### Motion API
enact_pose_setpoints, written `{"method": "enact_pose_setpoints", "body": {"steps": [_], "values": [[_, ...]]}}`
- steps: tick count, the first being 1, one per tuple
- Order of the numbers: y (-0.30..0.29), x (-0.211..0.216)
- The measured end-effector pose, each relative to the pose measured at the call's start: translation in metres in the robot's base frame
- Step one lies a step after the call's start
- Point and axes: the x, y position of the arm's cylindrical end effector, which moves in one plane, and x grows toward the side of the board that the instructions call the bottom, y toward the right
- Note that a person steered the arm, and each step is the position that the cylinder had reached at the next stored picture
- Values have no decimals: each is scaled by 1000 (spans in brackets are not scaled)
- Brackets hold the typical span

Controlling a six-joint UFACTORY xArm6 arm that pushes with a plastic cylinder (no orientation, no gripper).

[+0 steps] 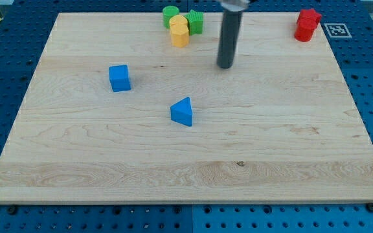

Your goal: Place the green blocks diagonal to each other

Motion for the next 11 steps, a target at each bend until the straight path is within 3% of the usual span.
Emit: {"method": "enact_pose_setpoints", "body": {"steps": [3,6,7,11], "values": [[-15,4],[-136,-67],[-138,-100],[-149,-152]]}}
